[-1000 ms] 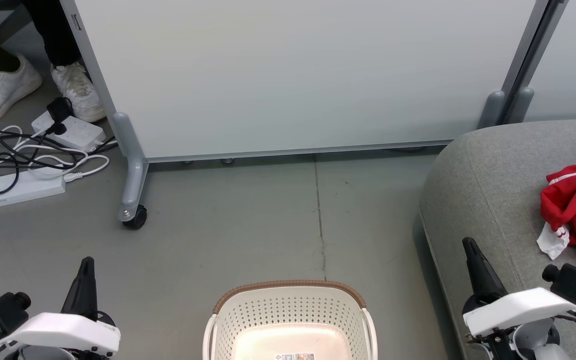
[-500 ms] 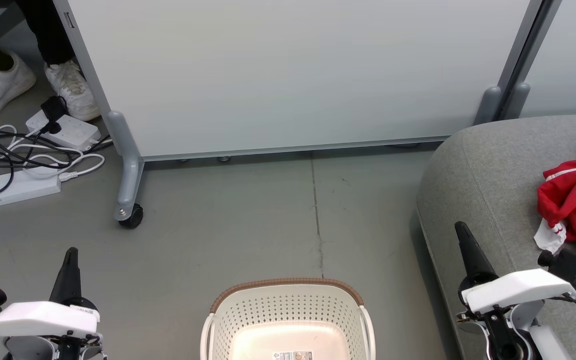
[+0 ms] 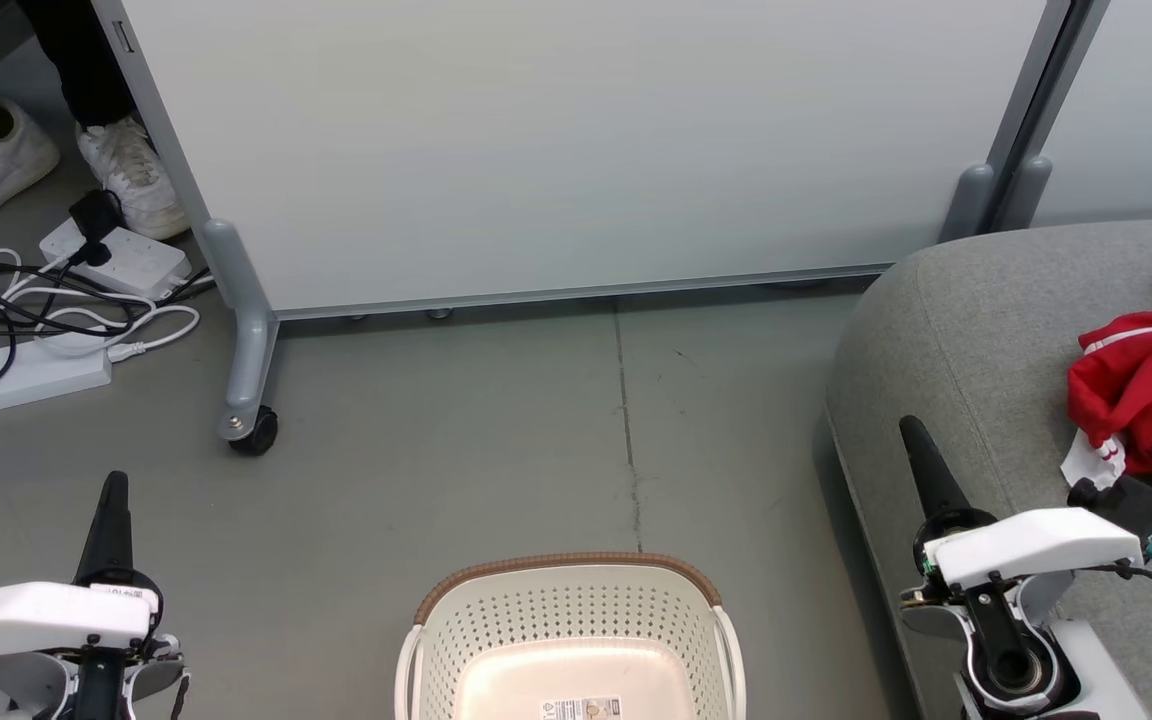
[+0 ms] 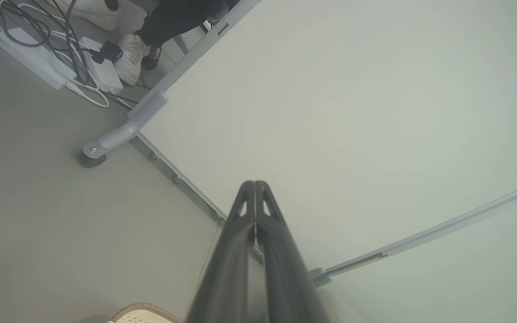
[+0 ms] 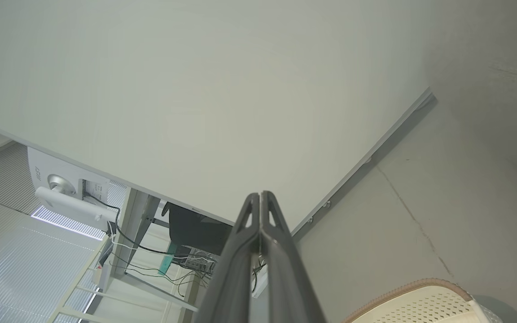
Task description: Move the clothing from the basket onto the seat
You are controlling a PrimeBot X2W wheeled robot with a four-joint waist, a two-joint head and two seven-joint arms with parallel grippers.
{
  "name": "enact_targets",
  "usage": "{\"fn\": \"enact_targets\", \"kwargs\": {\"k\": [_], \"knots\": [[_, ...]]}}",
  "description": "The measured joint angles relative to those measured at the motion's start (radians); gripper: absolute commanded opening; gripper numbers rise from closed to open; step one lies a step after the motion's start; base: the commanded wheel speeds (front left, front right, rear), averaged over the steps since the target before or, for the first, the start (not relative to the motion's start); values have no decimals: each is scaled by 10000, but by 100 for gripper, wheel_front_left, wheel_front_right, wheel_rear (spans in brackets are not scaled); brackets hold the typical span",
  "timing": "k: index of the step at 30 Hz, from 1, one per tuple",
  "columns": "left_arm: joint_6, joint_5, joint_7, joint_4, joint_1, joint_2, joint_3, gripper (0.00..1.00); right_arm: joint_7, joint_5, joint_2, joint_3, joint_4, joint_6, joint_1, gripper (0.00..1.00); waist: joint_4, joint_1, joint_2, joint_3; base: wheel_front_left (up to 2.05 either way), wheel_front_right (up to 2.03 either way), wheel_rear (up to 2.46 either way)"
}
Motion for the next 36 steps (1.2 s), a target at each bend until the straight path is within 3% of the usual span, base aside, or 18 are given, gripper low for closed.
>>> {"fn": "enact_targets", "kwargs": {"k": [36], "knots": [[-445,-2920,1066,575,-900,-307,1444,0,86,3432,-35,531,1202,0,-1449,0,-267,0,0,202,0,0,0]]}}
